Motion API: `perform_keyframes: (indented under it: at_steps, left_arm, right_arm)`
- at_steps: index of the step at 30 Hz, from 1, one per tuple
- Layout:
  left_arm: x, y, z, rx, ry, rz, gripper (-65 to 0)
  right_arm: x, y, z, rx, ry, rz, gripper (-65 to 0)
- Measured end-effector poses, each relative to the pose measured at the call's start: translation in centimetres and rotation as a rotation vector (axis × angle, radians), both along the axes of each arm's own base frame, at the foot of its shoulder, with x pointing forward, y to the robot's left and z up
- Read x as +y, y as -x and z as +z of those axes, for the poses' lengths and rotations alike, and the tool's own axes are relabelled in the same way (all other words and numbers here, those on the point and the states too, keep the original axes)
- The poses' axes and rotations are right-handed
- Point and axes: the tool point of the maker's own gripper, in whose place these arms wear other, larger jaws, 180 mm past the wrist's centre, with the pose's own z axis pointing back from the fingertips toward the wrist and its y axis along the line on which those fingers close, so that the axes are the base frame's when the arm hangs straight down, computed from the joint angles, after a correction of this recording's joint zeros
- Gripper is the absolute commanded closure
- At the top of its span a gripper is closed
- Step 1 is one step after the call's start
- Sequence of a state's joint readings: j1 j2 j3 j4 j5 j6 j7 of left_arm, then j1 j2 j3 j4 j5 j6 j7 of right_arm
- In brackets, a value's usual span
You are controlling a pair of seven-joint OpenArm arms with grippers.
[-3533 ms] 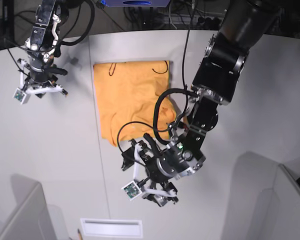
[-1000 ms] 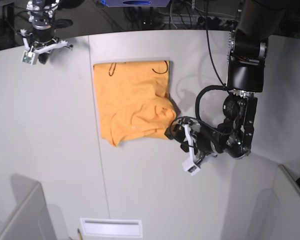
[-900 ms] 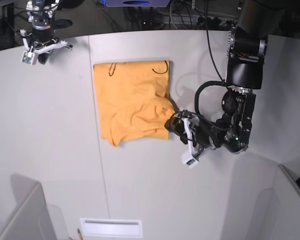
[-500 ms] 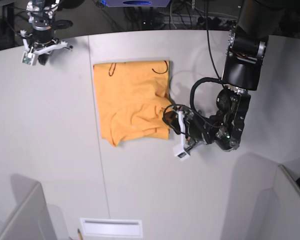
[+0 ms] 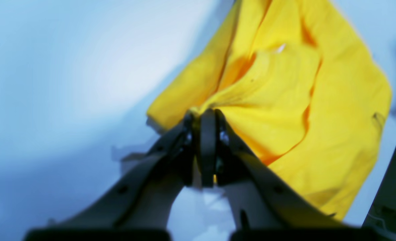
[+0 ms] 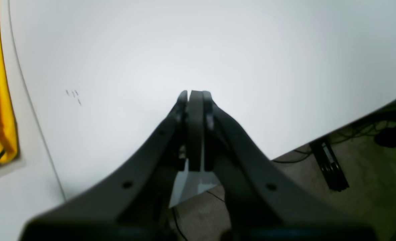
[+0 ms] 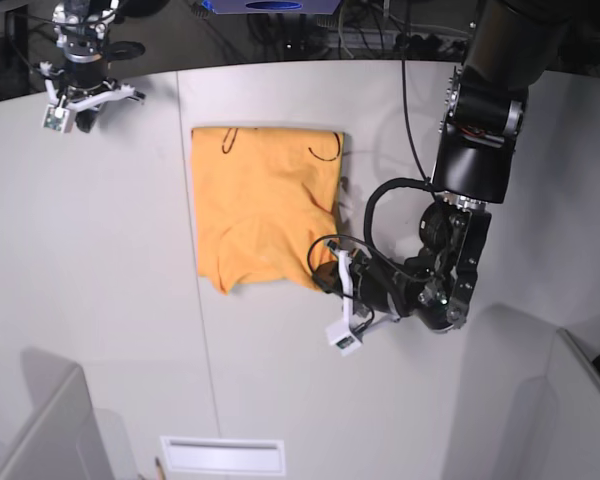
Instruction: Fold the T-shirt properly
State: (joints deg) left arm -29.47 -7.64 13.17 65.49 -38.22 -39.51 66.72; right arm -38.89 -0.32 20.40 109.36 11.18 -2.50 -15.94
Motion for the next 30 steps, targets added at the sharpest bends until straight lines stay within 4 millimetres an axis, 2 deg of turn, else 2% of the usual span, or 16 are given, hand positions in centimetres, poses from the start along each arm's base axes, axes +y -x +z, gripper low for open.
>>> perform_keyframes:
  at_steps: [10,13,18,19,21,23,25,27,30]
  left_arm:
    - [-1.9,-1.9,1.6,0.024,0.035,0.105,0.0]
    - [-1.2,-2.6,1.2,0.057,0.025,0.161,0.0]
    - [-0.6,-2.4,0.6,0.072,0.011,0.173,0.0]
    - [-0.7,-2.4,0.7,0.071,0.015,0.171,-4.4]
    - [-0.8,-2.4,0.8,0.067,0.020,0.169,-23.0]
    - [-0.8,-2.1,1.3,0.036,0.024,0.162,-38.0]
    - [0.0,-1.7,2.9,-0.024,0.075,0.192,-46.7]
    - [1.8,-1.0,4.5,-0.101,0.106,0.250,-45.4]
    - [4.9,1.7,5.6,-0.188,0.065,0.278,-36.2]
  right_arm:
    - [0.0,0.3,-0.1,0.008,-0.001,0.000,0.0]
    - [0.0,0.3,-0.1,0.008,-0.001,0.000,0.0]
    - [0.0,0.2,-0.1,0.006,-0.001,0.000,0.0]
    - [0.0,0.1,-0.1,0.005,-0.001,0.000,0.0]
    - [0.0,0.1,-0.1,0.005,0.000,0.000,0.0]
    - [0.0,0.2,-0.1,0.006,-0.001,-0.001,0.0]
    - [0.1,0.0,-0.1,0.002,-0.004,-0.002,0.0]
    - [0.0,0.2,-0.1,0.006,0.000,-0.001,0.0]
    - [-0.1,0.5,-0.2,0.013,0.000,-0.005,0.0]
